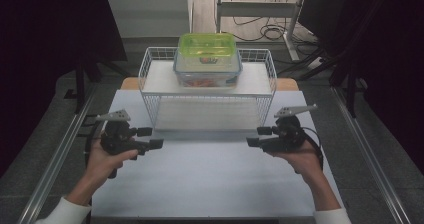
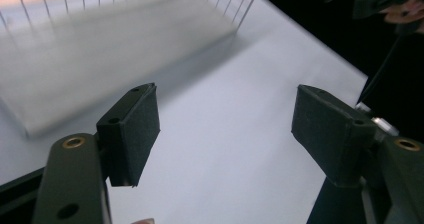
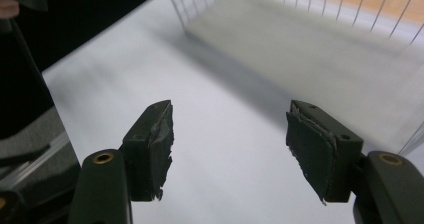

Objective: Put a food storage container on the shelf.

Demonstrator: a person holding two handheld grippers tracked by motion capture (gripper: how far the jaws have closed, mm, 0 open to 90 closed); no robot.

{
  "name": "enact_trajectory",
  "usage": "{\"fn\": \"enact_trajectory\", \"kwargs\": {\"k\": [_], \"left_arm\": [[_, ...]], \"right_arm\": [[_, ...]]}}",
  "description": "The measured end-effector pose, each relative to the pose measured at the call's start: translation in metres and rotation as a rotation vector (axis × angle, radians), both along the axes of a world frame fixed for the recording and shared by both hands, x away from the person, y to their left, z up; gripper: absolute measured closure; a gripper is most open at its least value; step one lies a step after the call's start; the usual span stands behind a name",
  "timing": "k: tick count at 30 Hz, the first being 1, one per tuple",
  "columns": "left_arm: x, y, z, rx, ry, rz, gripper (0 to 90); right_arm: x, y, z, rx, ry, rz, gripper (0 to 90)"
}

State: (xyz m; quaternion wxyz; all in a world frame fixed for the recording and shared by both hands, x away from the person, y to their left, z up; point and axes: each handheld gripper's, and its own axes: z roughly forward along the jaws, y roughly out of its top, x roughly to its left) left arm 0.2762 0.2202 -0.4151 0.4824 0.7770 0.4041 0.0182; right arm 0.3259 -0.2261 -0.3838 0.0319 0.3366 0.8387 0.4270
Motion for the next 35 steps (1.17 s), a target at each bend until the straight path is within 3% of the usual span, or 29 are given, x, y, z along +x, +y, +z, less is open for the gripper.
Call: {"fn": "enact_trajectory", "kwargs": {"k": [4,6,9,14,21,35], "left_arm": [[-0.008,-0.002,-0.024,0.039,0.02,0.002,26.5],[-0.012,-0.003,-0.033,0.054,0.028,0.005,26.5],[-0.015,-0.004,-0.046,0.06,0.051,0.005,26.7],[-0.02,-0.009,-0.065,0.107,0.078,0.0,26.7],[-0.021,-0.011,-0.069,0.127,0.075,-0.001,26.7],[-0.022,-0.008,-0.069,0.119,0.06,0.018,26.0]], "right_arm": [[-0.011,-0.001,-0.032,-0.026,0.052,0.012,35.4],[-0.013,-0.001,-0.044,-0.064,0.084,0.012,35.4],[-0.015,-0.002,-0.054,-0.083,0.098,0.005,35.4],[-0.017,0.002,-0.069,-0.137,0.117,0.008,35.4],[-0.019,0.009,-0.074,-0.169,0.115,0.018,35.4],[-0.018,0.006,-0.073,-0.156,0.107,0.002,33.8]]}}
